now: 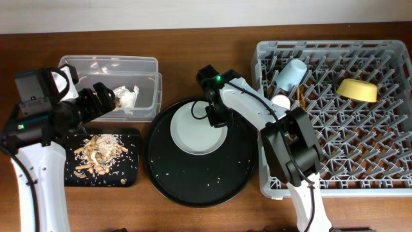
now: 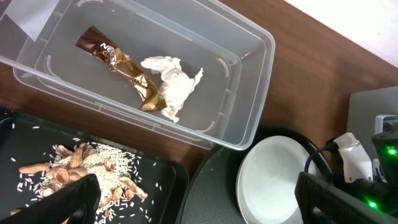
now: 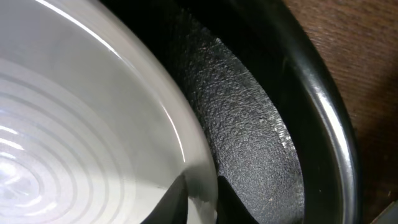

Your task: Sort waste into correct bins and load items into the dishwasher rack

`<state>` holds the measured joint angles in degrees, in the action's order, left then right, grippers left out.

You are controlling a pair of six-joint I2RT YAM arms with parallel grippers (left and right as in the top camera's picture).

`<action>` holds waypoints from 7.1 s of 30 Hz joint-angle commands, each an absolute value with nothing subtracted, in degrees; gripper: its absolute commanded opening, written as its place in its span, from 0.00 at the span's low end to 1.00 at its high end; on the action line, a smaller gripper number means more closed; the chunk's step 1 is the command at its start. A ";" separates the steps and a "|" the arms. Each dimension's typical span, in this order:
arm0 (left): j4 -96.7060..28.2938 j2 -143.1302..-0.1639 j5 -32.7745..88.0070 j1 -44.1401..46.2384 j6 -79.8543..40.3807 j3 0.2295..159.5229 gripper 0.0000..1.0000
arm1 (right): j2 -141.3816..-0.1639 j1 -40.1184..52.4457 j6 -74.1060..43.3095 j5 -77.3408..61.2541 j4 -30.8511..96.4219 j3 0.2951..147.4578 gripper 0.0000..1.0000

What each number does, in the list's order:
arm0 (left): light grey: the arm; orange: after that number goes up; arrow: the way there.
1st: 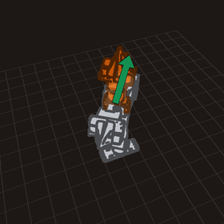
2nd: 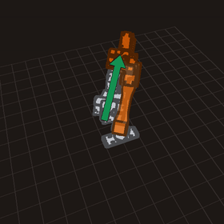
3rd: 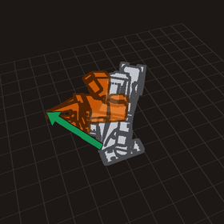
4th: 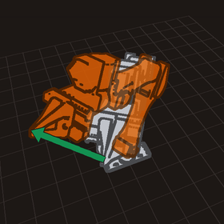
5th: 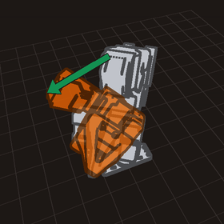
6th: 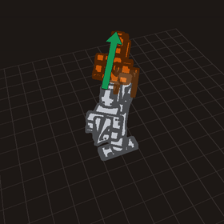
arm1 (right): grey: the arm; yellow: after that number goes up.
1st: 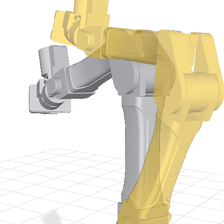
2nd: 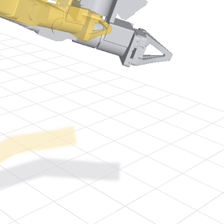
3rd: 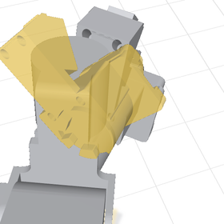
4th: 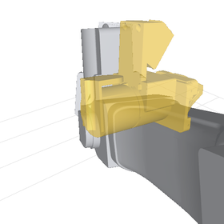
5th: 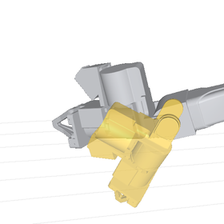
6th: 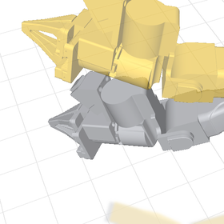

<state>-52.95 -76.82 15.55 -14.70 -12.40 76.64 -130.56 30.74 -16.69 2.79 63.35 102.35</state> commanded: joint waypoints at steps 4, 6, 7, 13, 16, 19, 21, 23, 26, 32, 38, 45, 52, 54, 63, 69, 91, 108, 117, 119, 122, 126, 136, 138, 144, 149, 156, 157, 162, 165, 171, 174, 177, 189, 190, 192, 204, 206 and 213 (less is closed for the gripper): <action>-52.82 -76.20 15.18 -14.85 -12.08 77.52 0.99 | -131.55 31.11 -17.02 1.52 63.20 101.03 0.04; -52.82 -76.20 15.18 -14.85 -12.08 77.52 0.99 | -130.80 31.00 -15.38 1.54 63.75 102.89 0.04; -52.82 -76.20 15.18 -14.85 -12.08 77.52 0.99 | -129.64 30.98 -15.27 1.56 65.19 104.84 0.04; -52.82 -76.20 15.18 -14.85 -12.08 77.52 1.00 | -108.73 28.75 -13.54 12.08 76.49 112.97 0.04; -52.82 -76.20 15.18 -14.85 -12.08 77.52 0.99 | -94.41 21.71 -13.52 24.05 82.21 112.95 0.04; -52.82 -76.20 15.18 -14.85 -12.08 77.52 0.99 | -85.97 10.09 -13.47 36.95 86.37 112.95 0.04; -52.82 -76.20 15.18 -14.85 -12.08 77.52 0.99 | -86.37 3.97 -7.22 37.12 87.46 112.55 0.04; -52.82 -76.20 15.18 -14.85 -12.08 77.52 0.99 | -89.45 0.64 -3.09 37.17 87.46 112.40 0.04; -52.82 -76.20 15.18 -14.85 -12.08 77.52 0.99 | -95.50 -0.84 1.56 43.83 87.37 112.40 0.04; -52.82 -76.20 15.18 -14.85 -12.08 77.52 0.99 | -107.28 -0.75 0.40 56.62 85.03 112.40 0.04; -52.82 -76.20 15.18 -14.85 -12.08 77.52 0.99 | -107.42 -0.75 0.40 48.62 85.01 111.59 0.04; -52.82 -76.20 15.18 -14.85 -12.08 77.52 0.99 | -107.42 -0.38 11.86 55.75 72.07 104.09 0.04; -52.82 -76.20 15.18 -14.85 -12.08 77.52 0.99 | -107.42 0.49 12.19 55.51 70.63 104.09 0.04; -52.82 -76.20 15.18 -14.85 -12.08 77.52 0.99 | -107.42 1.83 12.16 53.91 70.61 104.09 0.04; -52.82 -76.20 15.18 -14.85 -12.08 77.52 0.99 | -107.42 4.45 11.99 38.74 69.82 104.05 0.31; -52.82 -76.20 15.18 -14.85 -12.08 77.52 0.99 | -105.65 4.86 10.52 43.44 67.29 107.77 0.81; -52.82 -76.20 15.18 -14.85 -12.08 77.52 0.99 | -91.48 4.86 10.50 -11.84 67.24 112.46 0.98; -52.82 -76.20 15.18 -14.85 -12.08 77.52 1.00 | -2.72 3.25 10.46 -11.29 35.24 40.82 0.98; -52.82 -76.20 15.18 -14.85 -12.08 77.52 0.99 | -0.23 2.48 6.52 -9.28 -5.93 0.21 0.98; -52.82 -76.20 15.18 -14.85 -12.08 77.52 0.99 | -0.23 2.48 6.59 -7.79 -0.16 0.32 0.98; -52.82 -76.20 15.18 -14.85 -12.08 77.52 0.99 | -0.23 1.37 0.89 0.60 4.58 0.32 0.98; -52.82 -76.20 15.18 -14.85 -12.08 77.52 0.99 | -0.23 -3.53 -6.52 0.73 4.58 0.32 0.98; -52.82 -76.20 15.18 -14.85 -12.08 77.52 0.99 | -0.25 -3.46 -6.50 0.71 4.58 0.32 0.98; -52.82 -76.20 15.18 -14.85 -12.08 77.52 0.99 | -0.25 -3.46 -6.50 0.69 4.58 0.32 0.98; -52.82 -76.20 15.18 -14.85 -12.08 77.52 0.99 | -0.25 -3.46 -6.50 0.69 4.58 0.32 0.98; -52.82 -76.40 15.18 -14.81 -12.08 77.49 0.99 | -0.25 -3.46 -6.50 0.69 4.58 0.32 0.98; -52.82 -61.69 15.18 -2.79 -12.08 71.13 0.99 | -0.25 -3.46 -6.50 0.69 4.58 0.32 0.98; -52.80 -58.43 15.18 -1.69 -12.08 68.42 0.99 | -0.25 -3.46 -6.50 0.69 4.58 0.32 0.98; -52.77 -38.87 14.83 -1.28 -12.05 46.59 0.99 | -0.25 -3.46 -6.50 0.69 4.58 0.32 0.98; -42.57 -27.31 12.16 -1.28 -12.08 32.16 0.99 | -0.25 -3.46 -6.50 0.69 4.58 0.32 0.98; 2.52 -14.70 12.21 -1.28 -12.10 9.50 0.99 | -0.25 -3.46 -6.50 0.69 4.58 0.32 0.98; 4.03 -9.21 12.19 -1.28 -12.10 2.57 0.99 | -0.25 -3.46 -6.50 0.69 4.58 0.32 0.98; 0.73 -4.43 10.66 -1.26 -12.05 0.49 0.99 | -0.25 -3.46 -6.50 0.69 4.58 0.32 0.98; -4.82 -0.27 -0.36 0.89 -2.68 0.47 0.99 | -0.25 -3.46 -6.50 0.69 4.58 0.32 0.98; -4.80 -0.27 -0.93 1.10 -2.07 0.47 0.99 | -0.25 -3.46 -6.50 0.69 4.58 0.32 0.98; -4.80 -0.27 -0.95 2.13 -0.32 0.47 0.99 | -0.25 -3.46 -6.50 0.69 4.58 0.32 0.98; -4.78 -0.30 -0.69 3.01 -0.36 0.49 0.99 | -0.25 -3.46 -6.50 0.69 4.58 0.32 0.98; -4.78 -0.30 -0.69 3.01 -0.36 0.49 0.99 | -0.25 -3.46 -6.50 0.69 4.58 0.32 0.98; -4.78 -0.30 -0.69 3.01 -0.36 0.49 0.99 | -0.25 -3.46 -6.50 0.69 4.58 0.32 0.98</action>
